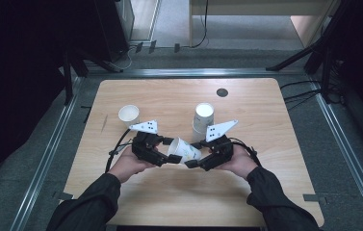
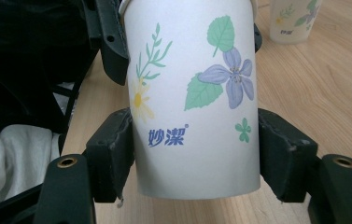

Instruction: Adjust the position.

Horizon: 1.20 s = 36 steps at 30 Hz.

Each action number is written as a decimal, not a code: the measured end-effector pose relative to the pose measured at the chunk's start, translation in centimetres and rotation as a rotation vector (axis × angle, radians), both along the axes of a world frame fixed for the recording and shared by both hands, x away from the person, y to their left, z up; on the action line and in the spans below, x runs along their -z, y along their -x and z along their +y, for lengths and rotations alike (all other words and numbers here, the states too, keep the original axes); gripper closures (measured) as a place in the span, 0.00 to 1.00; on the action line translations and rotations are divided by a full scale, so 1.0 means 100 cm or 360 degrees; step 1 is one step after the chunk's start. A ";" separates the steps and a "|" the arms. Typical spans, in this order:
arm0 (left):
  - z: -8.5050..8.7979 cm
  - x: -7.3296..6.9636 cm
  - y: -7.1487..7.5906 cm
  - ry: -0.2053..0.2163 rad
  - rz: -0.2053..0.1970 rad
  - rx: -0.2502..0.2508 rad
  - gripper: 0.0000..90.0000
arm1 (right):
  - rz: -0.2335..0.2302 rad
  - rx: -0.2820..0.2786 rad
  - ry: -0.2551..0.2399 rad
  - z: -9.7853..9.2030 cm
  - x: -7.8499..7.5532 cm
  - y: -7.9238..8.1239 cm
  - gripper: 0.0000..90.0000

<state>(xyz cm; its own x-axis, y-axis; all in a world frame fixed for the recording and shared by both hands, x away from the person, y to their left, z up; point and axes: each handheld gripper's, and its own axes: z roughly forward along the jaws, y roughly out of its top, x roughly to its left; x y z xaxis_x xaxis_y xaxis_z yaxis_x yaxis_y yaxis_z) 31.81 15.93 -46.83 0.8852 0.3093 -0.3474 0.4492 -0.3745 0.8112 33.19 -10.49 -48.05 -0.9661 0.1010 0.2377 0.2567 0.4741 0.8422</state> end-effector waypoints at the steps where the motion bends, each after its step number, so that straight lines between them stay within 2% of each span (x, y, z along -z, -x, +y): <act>1: 0.000 0.000 0.000 -0.0002 -0.0002 0.0000 0.22 | 0.0001 0.0000 0.0004 0.000 0.000 0.000 0.38; 17: 0.001 -0.002 0.001 0.0003 -0.0021 -0.0009 0.24 | 0.0016 0.0010 0.0017 0.002 -0.001 0.000 0.36; 32: 0.008 -0.006 0.001 0.0036 -0.0044 -0.0041 0.24 | 0.0003 0.0016 0.0034 0.002 0.000 0.000 0.32; 36: 0.009 -0.007 0.000 0.0037 -0.0047 -0.0048 0.25 | 0.0004 0.0027 0.0018 0.002 -0.001 0.000 0.32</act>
